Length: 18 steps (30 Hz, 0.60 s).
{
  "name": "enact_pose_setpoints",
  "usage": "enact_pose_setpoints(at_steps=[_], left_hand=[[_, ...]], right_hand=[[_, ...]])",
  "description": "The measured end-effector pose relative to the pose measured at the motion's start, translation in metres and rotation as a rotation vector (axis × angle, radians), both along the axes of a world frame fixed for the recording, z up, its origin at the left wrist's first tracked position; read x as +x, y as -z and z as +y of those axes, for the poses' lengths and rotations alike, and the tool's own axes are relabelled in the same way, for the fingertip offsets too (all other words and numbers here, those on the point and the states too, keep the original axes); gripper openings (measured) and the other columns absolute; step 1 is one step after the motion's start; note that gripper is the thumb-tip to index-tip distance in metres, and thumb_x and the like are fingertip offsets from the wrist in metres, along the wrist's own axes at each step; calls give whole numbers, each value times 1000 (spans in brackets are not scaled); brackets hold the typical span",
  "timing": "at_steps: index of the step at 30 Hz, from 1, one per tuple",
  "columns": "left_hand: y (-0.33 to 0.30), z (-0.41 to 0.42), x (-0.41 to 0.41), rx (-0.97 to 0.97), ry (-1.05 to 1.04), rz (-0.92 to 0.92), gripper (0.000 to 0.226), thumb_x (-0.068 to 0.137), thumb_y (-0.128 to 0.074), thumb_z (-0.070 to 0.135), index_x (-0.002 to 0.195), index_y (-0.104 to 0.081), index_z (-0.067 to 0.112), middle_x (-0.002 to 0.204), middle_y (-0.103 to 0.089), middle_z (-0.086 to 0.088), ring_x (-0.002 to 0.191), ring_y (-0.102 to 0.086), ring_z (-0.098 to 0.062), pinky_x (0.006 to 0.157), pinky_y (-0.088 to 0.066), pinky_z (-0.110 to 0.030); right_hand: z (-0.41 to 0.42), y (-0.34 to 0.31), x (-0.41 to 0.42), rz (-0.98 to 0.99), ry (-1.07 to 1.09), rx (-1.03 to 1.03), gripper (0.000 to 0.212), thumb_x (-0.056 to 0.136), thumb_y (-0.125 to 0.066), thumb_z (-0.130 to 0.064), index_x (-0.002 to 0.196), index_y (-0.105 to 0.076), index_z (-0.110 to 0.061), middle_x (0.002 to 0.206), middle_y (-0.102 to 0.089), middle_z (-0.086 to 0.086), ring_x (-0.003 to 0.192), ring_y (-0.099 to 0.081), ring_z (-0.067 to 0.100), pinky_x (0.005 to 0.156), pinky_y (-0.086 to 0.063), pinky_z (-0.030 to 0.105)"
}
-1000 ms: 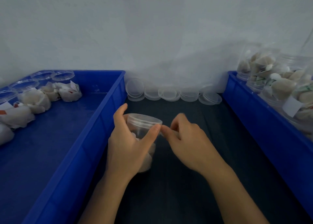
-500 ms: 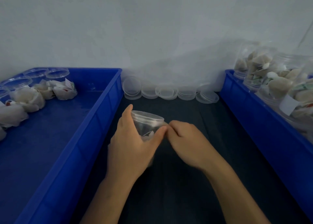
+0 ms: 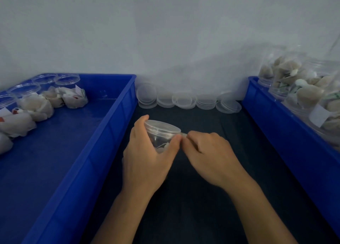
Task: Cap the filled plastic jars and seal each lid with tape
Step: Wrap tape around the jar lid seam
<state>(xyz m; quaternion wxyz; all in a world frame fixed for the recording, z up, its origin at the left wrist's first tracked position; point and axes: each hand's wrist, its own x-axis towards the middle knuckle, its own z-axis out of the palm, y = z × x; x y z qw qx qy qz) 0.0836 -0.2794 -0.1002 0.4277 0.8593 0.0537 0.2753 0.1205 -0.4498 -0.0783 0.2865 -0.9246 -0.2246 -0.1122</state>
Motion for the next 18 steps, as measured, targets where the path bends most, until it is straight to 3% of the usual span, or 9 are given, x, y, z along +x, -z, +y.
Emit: enact_pose_setpoints(at_steps=[7, 11, 14, 18], left_hand=[[-1, 6, 2, -15, 39, 8, 99, 73, -55, 91, 153, -35, 35, 135, -57, 16, 112, -60, -1, 78, -42, -9], [-2, 13, 2, -37, 75, 25, 92, 72, -58, 88, 148, -38, 41, 121, -58, 27, 106, -61, 10, 73, -46, -6], [-2, 19, 5, -118, 111, 64, 83, 70, -60, 83, 142, -42, 45, 111, -62, 29, 104, -60, 16, 75, -47, -1], [1, 24, 7, -322, 193, 100, 67, 77, -75, 72, 132, -56, 39, 109, -70, 32, 97, -70, 7, 75, -53, -6]], right_hand=[[-4, -2, 0, -57, -32, -13, 47, 106, -42, -50, 67, -50, -26, 54, -54, -6, 51, -54, 16, 52, -41, 32], [-6, -3, -1, -84, -55, 2, 50, 105, -41, -53, 65, -50, -24, 53, -52, -6, 51, -54, 17, 51, -40, 32], [-8, -4, 0, -65, -78, 44, 52, 101, -38, -57, 67, -54, -21, 53, -54, -4, 53, -54, 19, 51, -36, 30], [-10, -5, 0, -9, -129, 136, 52, 99, -42, -57, 68, -57, -17, 57, -55, 2, 53, -53, 22, 51, -42, 36]])
